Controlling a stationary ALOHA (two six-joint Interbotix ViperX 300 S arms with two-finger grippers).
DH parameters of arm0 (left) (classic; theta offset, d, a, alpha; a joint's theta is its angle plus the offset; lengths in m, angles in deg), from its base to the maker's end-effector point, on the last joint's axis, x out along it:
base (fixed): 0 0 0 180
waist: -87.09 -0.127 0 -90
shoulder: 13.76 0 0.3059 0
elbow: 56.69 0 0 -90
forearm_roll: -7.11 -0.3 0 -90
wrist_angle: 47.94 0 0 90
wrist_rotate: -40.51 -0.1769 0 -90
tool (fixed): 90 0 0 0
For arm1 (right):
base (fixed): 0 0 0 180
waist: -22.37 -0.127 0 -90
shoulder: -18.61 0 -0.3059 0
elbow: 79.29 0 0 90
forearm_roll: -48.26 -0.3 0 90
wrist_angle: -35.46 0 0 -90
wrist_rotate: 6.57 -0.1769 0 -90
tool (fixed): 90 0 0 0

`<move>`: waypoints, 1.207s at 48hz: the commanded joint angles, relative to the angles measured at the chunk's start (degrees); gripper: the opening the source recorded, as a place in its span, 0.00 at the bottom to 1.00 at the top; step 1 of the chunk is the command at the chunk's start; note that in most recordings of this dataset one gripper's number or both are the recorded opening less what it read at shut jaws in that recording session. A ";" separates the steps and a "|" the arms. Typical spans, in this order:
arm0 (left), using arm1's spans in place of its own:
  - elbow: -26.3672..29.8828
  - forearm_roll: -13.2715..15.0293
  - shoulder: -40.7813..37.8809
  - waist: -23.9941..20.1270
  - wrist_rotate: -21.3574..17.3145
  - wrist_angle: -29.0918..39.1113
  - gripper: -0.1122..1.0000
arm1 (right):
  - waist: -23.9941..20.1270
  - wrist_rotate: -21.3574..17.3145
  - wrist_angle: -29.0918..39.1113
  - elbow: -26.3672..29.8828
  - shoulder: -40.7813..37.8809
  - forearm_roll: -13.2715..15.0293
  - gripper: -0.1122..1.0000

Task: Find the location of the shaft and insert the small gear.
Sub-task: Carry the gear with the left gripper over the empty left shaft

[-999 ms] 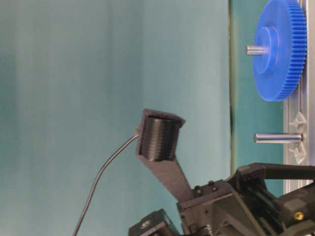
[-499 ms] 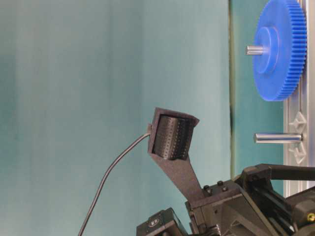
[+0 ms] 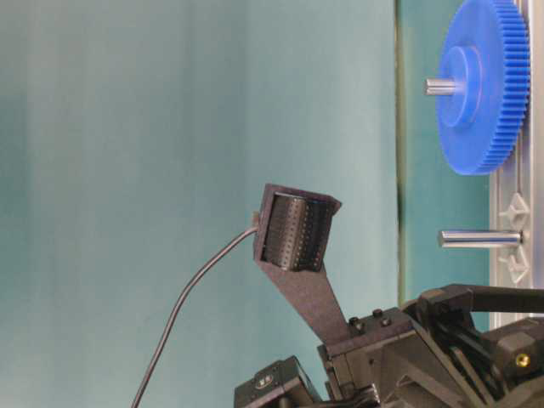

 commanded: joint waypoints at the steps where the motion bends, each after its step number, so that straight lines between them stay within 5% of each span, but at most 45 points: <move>1: 2.11 -0.18 1.67 0.18 -0.35 1.23 0.68 | 0.09 -0.62 -0.26 0.53 -0.09 -0.09 0.17; 14: 7.73 -0.18 5.98 -0.88 -7.29 6.77 0.68 | 0.09 -0.62 -0.35 0.09 0.79 -0.09 0.17; 26: 10.81 -0.18 11.07 -6.59 -14.94 13.45 0.68 | 0.09 -0.70 -0.35 -0.18 1.58 -0.09 0.17; 58: 10.55 -0.18 5.98 -13.54 -20.48 10.99 0.68 | 0.09 -0.70 -0.35 -0.97 2.90 -0.09 0.17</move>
